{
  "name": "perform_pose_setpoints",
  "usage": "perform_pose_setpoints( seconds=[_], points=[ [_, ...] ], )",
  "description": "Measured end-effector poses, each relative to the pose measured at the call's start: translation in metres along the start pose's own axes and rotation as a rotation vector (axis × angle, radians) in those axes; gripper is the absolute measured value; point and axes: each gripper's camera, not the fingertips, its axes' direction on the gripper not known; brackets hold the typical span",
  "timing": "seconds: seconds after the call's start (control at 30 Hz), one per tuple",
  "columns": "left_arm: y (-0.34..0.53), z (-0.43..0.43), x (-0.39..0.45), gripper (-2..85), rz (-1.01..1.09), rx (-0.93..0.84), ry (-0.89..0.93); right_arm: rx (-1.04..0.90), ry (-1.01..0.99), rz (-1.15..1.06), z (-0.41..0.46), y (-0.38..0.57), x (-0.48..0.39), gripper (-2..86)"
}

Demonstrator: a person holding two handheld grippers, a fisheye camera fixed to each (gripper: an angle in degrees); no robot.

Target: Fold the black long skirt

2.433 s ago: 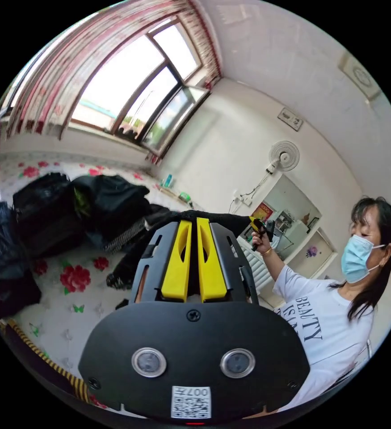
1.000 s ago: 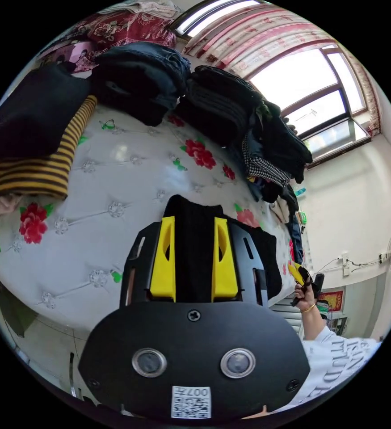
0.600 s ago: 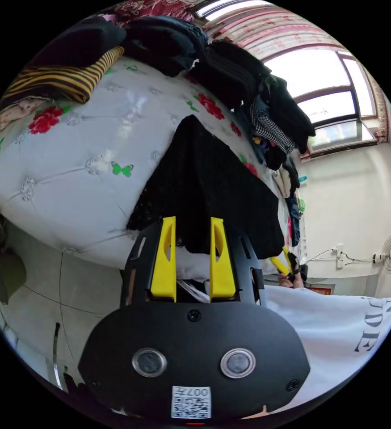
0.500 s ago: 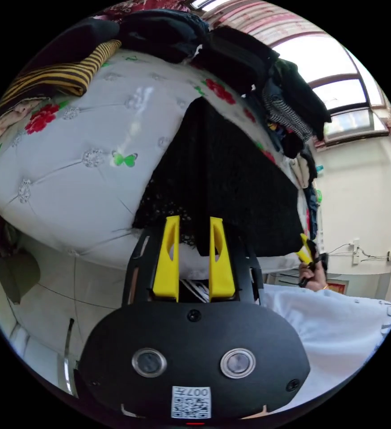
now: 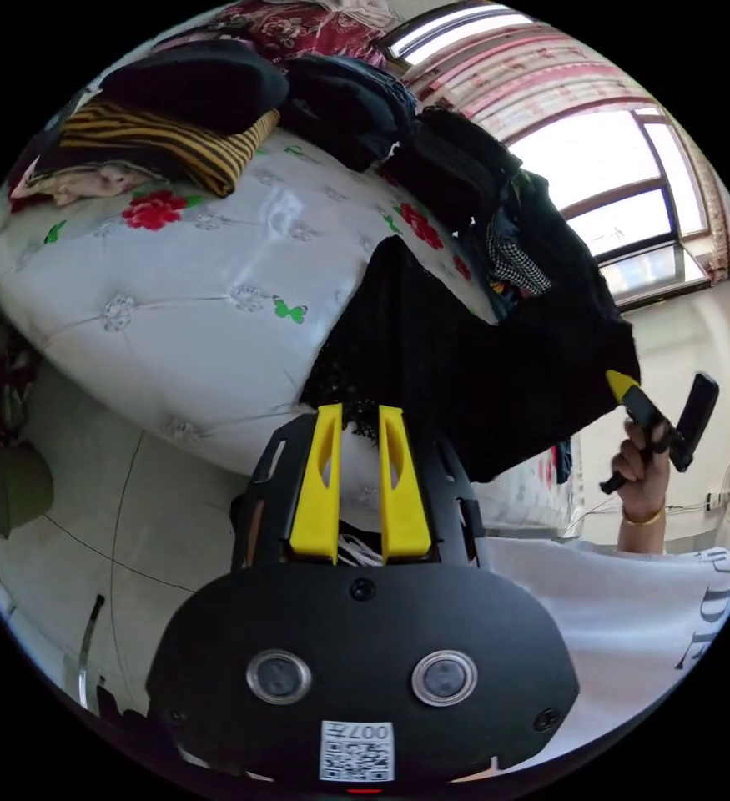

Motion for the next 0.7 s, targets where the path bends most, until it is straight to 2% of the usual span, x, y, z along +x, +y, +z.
perform_pose_setpoints(
  seconds=[0.07,0.2,0.33,0.43,0.47,0.53,0.6,0.7],
  points=[
    [0.018,-0.010,-0.016,7.2,-0.033,-0.004,0.056,-0.128,-0.096,-0.084,0.072,-0.012,-0.024,2.2],
    [0.043,-0.019,-0.033,7.7,-0.080,-0.004,0.139,-0.270,-0.254,-0.060,0.144,-0.004,-0.023,4.2],
    [0.062,-0.027,-0.035,8.4,-0.056,-0.014,0.179,-0.076,-0.222,0.090,0.116,0.033,0.019,6.5],
    [0.067,-0.033,-0.029,9.3,-0.012,-0.008,0.202,0.067,-0.102,0.420,0.098,0.090,0.079,8.3],
    [0.066,-0.036,-0.024,10.0,0.011,0.001,0.218,0.095,-0.106,0.587,0.100,0.116,0.106,8.7],
    [0.062,-0.042,-0.013,10.7,0.062,0.023,0.232,0.148,-0.157,0.728,0.109,0.144,0.131,9.1],
    [0.058,-0.051,0.006,11.1,0.141,0.063,0.216,0.174,-0.165,0.768,0.121,0.154,0.138,9.0],
    [0.053,-0.062,0.051,11.1,0.347,0.110,0.141,0.130,-0.079,0.711,0.147,0.141,0.135,7.6]
  ],
)
